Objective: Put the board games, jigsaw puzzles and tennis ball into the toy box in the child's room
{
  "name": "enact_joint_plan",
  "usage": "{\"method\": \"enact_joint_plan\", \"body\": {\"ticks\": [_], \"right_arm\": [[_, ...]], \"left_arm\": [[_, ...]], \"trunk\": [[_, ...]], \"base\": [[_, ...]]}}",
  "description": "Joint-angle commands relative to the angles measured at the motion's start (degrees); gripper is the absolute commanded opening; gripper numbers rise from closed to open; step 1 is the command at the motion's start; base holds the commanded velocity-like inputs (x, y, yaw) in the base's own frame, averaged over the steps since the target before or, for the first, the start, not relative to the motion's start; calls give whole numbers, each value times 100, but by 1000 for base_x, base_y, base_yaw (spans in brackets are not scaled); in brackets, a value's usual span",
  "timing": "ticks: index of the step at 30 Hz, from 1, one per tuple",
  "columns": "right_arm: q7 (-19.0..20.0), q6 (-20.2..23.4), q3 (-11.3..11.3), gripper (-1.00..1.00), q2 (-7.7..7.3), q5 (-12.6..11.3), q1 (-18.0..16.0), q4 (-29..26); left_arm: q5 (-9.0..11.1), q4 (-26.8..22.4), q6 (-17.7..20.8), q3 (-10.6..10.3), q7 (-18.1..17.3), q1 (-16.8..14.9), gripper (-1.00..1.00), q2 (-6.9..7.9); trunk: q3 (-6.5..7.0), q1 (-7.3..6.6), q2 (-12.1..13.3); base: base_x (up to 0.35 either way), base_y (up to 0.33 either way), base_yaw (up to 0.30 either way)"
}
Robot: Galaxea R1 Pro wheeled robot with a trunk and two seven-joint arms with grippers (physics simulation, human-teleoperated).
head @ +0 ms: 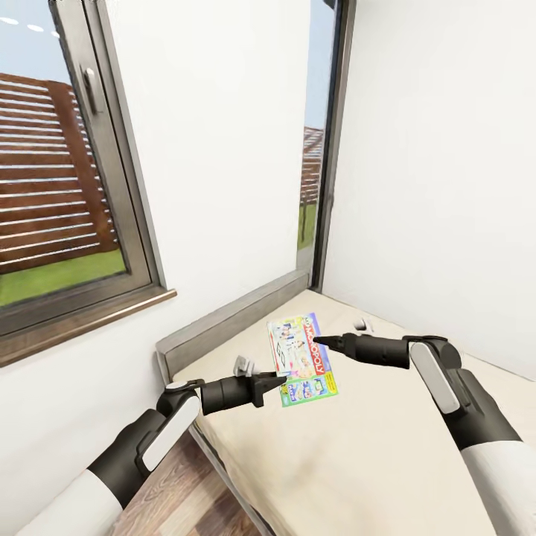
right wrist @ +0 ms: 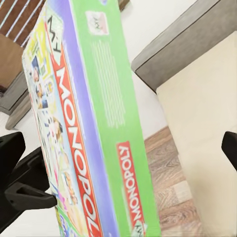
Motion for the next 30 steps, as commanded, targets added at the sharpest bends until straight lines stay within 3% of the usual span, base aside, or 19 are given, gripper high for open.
{"method": "enact_joint_plan", "body": {"ticks": [1,12,25,26,30], "right_arm": [[41,9,60,100,8,38,-20,41],[37,9,312,100,133,44,-68,166],[34,9,380,100,224,54,-77,193],[34,9,393,-100,226,55,-77,194],[34,9,454,-100,227,53,-78,194]], "left_arm": [[40,-4,37,-10,27,-7,-100,4],[37,-4,33,-10,32,-5,-100,3],[32,-4,29,-4,37,-5,-100,3],[32,-4,29,-5,38,-5,-100,3],[32,-2,29,-5,40,-5,-100,3]], "trunk": [[12,-23,38],[209,-264,479],[209,-264,479],[209,-264,479],[209,-264,479]], "base": [[0,0,0],[0,0,0],[0,0,0],[0,0,0],[0,0,0]]}}
